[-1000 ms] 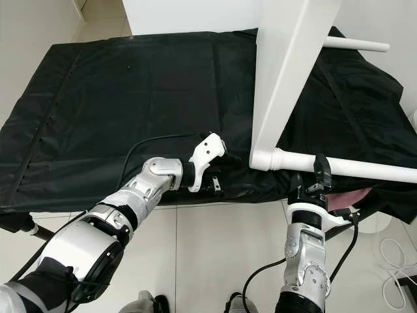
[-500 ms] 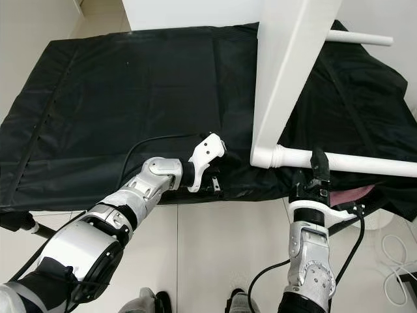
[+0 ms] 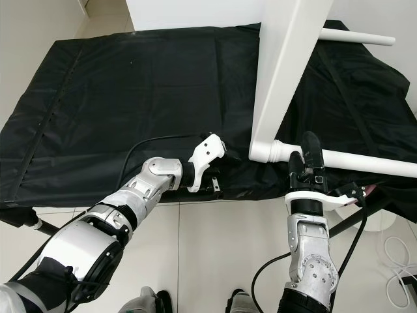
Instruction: Building children table
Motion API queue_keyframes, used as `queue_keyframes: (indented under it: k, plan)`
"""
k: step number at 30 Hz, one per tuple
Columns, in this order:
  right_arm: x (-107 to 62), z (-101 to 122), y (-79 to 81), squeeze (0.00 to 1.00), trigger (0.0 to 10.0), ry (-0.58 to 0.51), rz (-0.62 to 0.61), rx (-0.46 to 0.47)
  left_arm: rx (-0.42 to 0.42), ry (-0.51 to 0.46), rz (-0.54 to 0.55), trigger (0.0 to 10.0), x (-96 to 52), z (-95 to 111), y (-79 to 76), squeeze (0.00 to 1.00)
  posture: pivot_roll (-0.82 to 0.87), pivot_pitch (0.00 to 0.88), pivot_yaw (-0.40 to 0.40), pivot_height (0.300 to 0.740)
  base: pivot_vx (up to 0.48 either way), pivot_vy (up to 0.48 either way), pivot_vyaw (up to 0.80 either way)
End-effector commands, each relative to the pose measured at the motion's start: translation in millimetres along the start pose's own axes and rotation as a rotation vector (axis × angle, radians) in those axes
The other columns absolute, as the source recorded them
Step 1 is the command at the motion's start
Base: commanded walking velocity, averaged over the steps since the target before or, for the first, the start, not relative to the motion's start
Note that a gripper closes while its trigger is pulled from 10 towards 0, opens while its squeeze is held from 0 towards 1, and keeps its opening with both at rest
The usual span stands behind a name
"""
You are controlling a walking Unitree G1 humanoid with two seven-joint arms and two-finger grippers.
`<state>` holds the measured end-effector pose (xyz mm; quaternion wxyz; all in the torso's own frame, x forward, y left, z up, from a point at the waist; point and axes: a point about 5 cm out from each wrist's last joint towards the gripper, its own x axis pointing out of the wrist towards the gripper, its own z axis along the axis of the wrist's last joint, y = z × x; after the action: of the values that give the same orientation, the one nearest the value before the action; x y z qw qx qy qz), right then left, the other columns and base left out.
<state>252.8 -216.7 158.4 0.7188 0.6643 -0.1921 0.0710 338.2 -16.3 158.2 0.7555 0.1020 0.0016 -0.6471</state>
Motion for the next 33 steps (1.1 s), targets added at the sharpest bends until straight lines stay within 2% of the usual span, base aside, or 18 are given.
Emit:
queue_keyframes:
  k: [1, 6, 9, 11, 12, 14, 15, 17, 23, 26, 29, 31, 32, 33]
  plan:
    - [-65.0, -32, -37.0, 0.0, 10.0, 0.028, -0.237, 0.105, -0.004, 0.023, -0.011, 10.0, -2.4, -7, -1.9, 0.0, -0.11, 0.152, 0.107, 0.74, 0.0, 0.0, 0.0]
    - [-66.3, -34, -30.2, 0.0, 10.0, 0.053, -0.218, 0.065, 0.001, 0.02, -0.009, 10.0, -3.0, -5, -0.5, 0.0, -0.11, 0.149, 0.109, 0.74, 0.0, 0.0, 0.0]
    - [-66.8, -34, -24.1, 0.0, 10.0, 0.101, -0.185, -0.007, 0.008, 0.006, -0.019, 10.0, -4.5, -3, -0.7, 0.0, -0.11, 0.143, 0.113, 0.74, 0.0, 0.0, 0.0]
    - [-66.8, -34, -24.1, 0.0, 10.0, 0.101, -0.185, -0.007, 0.008, 0.006, -0.019, 10.0, -4.5, -3, -0.7, 0.0, -0.11, 0.143, 0.113, 0.74, 0.0, 0.0, 0.0]
    - [-66.6, -35, -21.5, 0.0, 10.0, 0.121, -0.169, -0.042, 0.013, 0.001, -0.024, 10.0, -5.1, -2, -0.8, 0.0, -0.11, 0.143, 0.113, 0.74, 0.0, 0.0, 0.0]
    - [-66.6, -35, -21.5, 0.0, 10.0, 0.121, -0.169, -0.042, 0.013, 0.001, -0.024, 10.0, -5.1, -2, -0.8, 0.0, -0.11, 0.143, 0.113, 0.74, 0.0, 0.0, 0.0]
    - [-65.8, -35, -19.7, 0.0, 10.0, 0.139, -0.157, -0.072, 0.018, -0.005, -0.027, 10.0, -5.7, -1, -0.7, 0.0, -0.11, 0.138, 0.111, 0.74, 0.0, 0.0, 0.0]
    - [-59.1, -32, -13.4, 0.0, 10.0, 0.151, -0.123, -0.144, 0.029, -0.046, -0.03, 10.0, -11.1, 6, 1.5, 0.0, -0.1, 0.124, 0.108, 0.74, 0.0, 0.0, 0.0]
    - [-47.2, -26, -7.3, 0.0, 10.0, 0.138, -0.094, -0.194, 0.061, -0.104, -0.031, 10.0, -22.5, 17, 2.4, 0.0, -0.09, 0.108, 0.099, 0.74, 0.0, 0.0, 0.0]
    - [-42.0, -21, -7.6, 0.0, 10.0, 0.134, -0.086, -0.24, 0.091, -0.142, -0.02, 10.0, -33.0, 27, 1.0, 0.0, -0.09, 0.097, 0.094, 0.74, 0.0, 0.0, 0.0]
    - [-38.2, -18, -7.2, 0.0, 10.0, 0.136, -0.079, -0.273, 0.093, -0.166, 0.007, 10.0, -39.9, 32, 0.8, 0.0, -0.08, 0.085, 0.09, 0.74, 0.0, 0.0, 0.0]
    - [-35.1, -18, -6.3, 0.0, 10.0, 0.151, -0.068, -0.317, 0.09, -0.179, 0.04, 10.0, -46.9, 35, 0.2, 0.0, -0.08, 0.075, 0.089, 0.74, 0.0, 0.0, 0.0]
    - [-33.9, -20, -5.7, 0.0, 10.0, 0.172, -0.063, -0.37, 0.087, -0.188, 0.083, 10.0, -52.0, 36, 1.4, 0.0, -0.08, 0.067, 0.087, 0.74, 0.0, 0.0, 0.0]
    - [-33.9, -20, -5.7, 0.0, 10.0, 0.172, -0.063, -0.37, 0.087, -0.188, 0.083, 10.0, -52.0, 36, 1.4, 0.0, -0.08, 0.067, 0.087, 0.74, 0.0, 0.0, 0.0]
